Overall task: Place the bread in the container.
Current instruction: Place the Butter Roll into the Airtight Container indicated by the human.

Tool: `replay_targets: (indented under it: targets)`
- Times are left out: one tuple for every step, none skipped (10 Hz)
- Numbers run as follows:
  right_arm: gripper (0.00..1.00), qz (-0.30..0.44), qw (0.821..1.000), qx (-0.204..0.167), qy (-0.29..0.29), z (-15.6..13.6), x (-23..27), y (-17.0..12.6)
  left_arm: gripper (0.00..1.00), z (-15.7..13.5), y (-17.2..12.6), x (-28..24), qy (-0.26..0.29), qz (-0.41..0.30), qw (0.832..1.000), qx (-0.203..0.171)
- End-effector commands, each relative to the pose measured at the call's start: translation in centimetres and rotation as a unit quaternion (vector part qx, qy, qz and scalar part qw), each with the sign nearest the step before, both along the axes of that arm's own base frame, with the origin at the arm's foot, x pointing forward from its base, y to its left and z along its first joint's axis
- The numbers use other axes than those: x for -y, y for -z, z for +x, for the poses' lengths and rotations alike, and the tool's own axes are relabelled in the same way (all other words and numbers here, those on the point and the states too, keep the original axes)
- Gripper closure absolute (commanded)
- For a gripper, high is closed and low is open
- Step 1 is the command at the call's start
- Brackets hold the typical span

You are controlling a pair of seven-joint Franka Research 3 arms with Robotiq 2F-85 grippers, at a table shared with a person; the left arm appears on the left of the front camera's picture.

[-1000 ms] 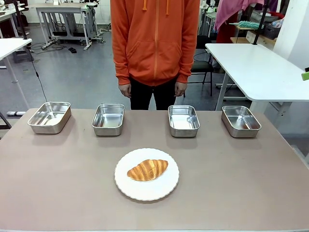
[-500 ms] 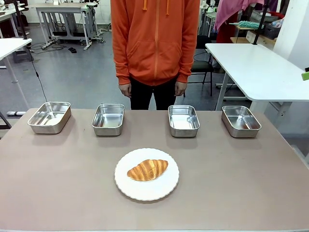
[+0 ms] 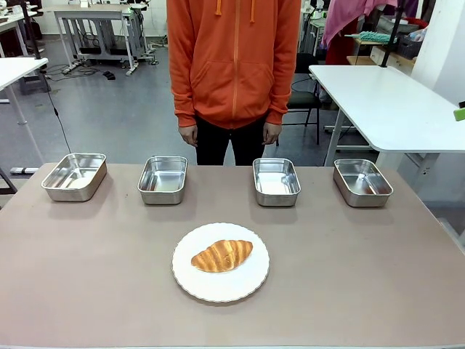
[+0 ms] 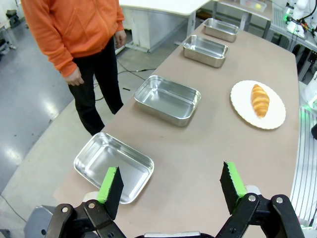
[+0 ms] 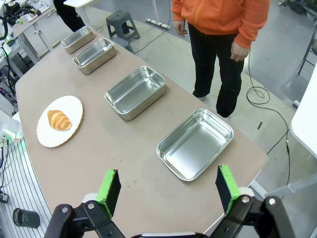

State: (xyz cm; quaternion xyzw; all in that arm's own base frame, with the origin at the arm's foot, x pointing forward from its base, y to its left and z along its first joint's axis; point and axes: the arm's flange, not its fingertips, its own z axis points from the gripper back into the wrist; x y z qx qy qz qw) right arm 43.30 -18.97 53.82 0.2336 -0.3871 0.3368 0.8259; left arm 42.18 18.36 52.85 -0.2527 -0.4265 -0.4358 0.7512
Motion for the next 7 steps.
replay_targets:
  targets:
    - [0.0,0.004,1.0,0.004,-0.003,0.05,-0.05,-0.1,0.0,-0.07,-0.14,-0.21,0.007,-0.004,1.0,0.007]
    - [0.0,0.004,1.0,0.004,-0.003,0.05,-0.05,-0.1,0.0,-0.07,-0.14,-0.21,0.007,-0.004,1.0,0.007]
    - [0.0,0.004,1.0,0.004,-0.003,0.05,-0.05,-0.1,0.0,-0.07,-0.14,-0.21,0.007,-0.004,1.0,0.007]
    - [0.0,0.004,1.0,0.004,-0.003,0.05,-0.05,-0.1,0.0,-0.07,-0.14,-0.21,0.007,-0.004,1.0,0.007]
    - [0.0,0.004,1.0,0.004,-0.003,0.05,-0.05,-0.1,0.0,-0.07,-0.14,-0.21,0.007,-0.004,1.0,0.007]
    - [0.0,0.004,1.0,0.004,-0.003,0.05,-0.05,-0.1,0.0,-0.07,-0.14,-0.21,0.007,-0.004,1.0,0.007]
    - [0.0,0.004,1.0,0.004,-0.003,0.05,-0.05,-0.1,0.0,-0.07,-0.14,-0.21,0.007,-0.004,1.0,0.007]
